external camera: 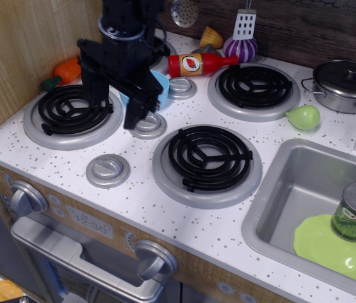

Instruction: Put pear in bowl

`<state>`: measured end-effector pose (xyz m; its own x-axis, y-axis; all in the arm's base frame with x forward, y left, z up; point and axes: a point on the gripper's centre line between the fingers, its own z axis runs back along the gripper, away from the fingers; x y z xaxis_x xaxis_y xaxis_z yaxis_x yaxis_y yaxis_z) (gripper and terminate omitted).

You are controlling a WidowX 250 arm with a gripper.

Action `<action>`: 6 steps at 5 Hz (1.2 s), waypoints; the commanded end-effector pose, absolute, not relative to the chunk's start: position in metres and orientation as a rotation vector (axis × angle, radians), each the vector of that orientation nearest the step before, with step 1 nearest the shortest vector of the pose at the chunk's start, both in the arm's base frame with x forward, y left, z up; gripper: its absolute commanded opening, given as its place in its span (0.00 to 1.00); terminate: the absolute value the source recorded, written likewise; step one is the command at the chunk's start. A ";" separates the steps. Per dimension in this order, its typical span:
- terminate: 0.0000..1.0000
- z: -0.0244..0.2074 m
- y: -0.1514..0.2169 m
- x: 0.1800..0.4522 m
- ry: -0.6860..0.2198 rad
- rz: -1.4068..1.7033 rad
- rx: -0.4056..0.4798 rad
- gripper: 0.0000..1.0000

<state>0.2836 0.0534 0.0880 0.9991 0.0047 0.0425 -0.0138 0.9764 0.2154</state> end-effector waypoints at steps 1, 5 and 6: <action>0.00 0.125 -0.007 0.332 -0.107 0.227 0.194 1.00; 0.00 0.110 -0.092 0.429 -0.438 0.431 0.143 1.00; 0.00 0.097 -0.110 0.444 -0.463 0.468 0.083 1.00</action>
<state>0.4408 -0.1118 0.0660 0.8248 0.4123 0.3870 -0.4478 0.8941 0.0017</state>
